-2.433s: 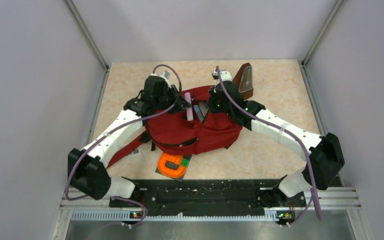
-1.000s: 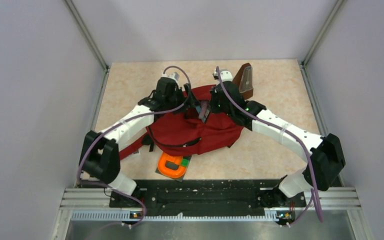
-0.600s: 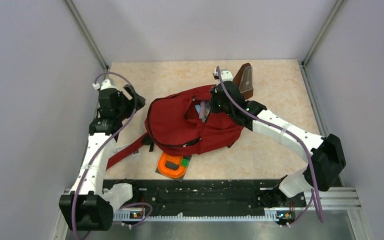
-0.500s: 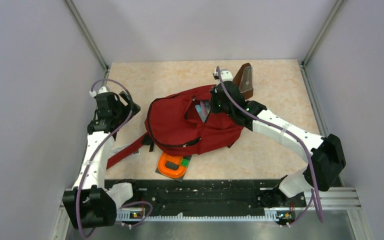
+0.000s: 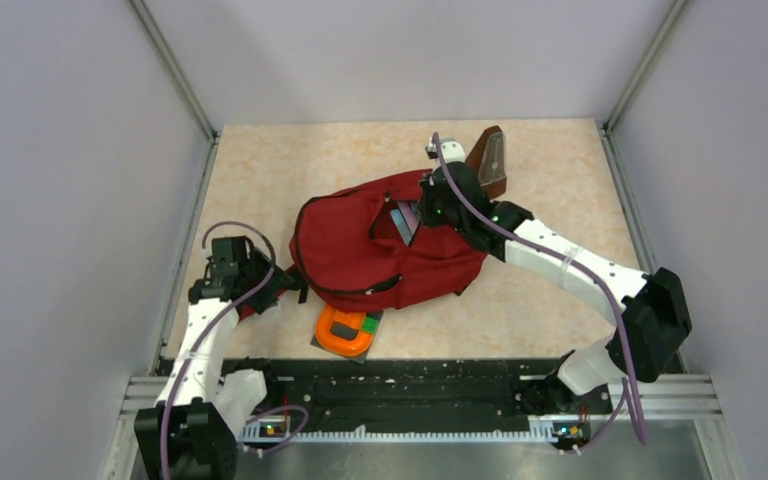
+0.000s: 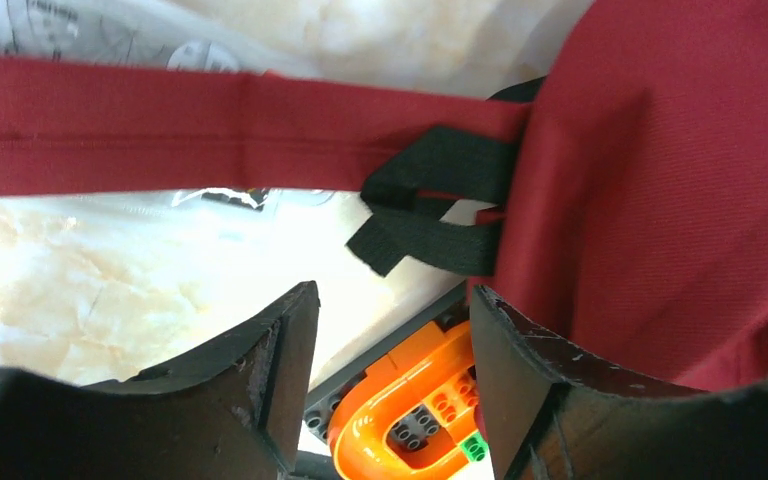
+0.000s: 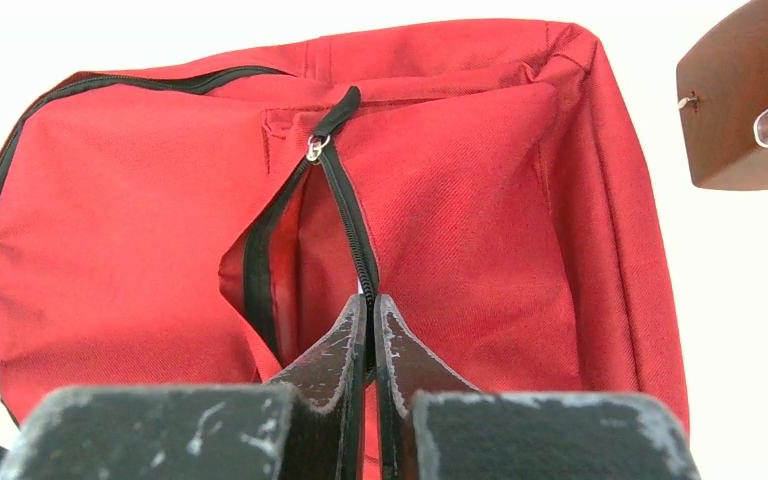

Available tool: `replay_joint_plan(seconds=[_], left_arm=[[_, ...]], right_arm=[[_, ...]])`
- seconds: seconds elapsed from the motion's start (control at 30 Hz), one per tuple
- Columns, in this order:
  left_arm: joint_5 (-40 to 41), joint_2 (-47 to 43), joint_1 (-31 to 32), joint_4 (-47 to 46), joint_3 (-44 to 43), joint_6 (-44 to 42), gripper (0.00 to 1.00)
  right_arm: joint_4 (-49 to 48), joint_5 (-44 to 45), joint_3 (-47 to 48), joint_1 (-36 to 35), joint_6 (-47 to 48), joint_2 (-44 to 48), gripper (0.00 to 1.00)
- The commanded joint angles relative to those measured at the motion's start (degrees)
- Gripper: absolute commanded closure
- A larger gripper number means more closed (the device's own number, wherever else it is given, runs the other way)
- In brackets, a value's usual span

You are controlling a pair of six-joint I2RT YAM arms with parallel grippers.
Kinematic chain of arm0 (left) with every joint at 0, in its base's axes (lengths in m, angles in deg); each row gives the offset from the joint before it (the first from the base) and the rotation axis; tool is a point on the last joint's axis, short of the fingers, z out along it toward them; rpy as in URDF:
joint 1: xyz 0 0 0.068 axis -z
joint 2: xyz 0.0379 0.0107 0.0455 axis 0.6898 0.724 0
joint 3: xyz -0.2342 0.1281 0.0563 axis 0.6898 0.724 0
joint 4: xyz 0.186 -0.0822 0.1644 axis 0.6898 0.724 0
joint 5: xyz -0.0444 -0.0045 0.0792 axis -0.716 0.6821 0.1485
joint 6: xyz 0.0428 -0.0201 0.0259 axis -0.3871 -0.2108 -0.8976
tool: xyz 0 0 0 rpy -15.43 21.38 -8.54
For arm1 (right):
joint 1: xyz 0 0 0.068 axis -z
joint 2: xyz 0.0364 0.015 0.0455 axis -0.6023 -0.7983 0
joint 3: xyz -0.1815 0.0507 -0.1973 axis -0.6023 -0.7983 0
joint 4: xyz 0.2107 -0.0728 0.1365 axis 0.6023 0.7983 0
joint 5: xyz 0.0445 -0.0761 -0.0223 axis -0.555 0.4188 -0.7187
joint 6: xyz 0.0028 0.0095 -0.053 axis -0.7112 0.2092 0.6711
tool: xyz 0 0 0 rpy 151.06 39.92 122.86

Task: Pack the student bag
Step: Adjust the student bag at the center of the board.

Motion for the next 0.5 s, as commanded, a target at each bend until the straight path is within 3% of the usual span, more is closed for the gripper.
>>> replay_joint_plan(seconds=[0.0, 0.23, 0.47], left_arm=[[-1.38, -1.33, -0.06, -1.05, 4.93, 3.78, 0.4], [-7.19, 4.27, 0.1, -16.32, 9.15, 8.37, 0.45], [-7.92, 16.85, 0.28, -26.49, 4.31, 6.74, 0.47]], right_arm=[[-3.45, 0.18, 2.96, 0.57, -0.04, 1.33, 1.0], [-3.76, -1.21, 3.02, 0.57, -0.34, 1.17, 1.0], [-3.27, -2.32, 3.7, 0.6, -0.87, 0.88, 1.0]])
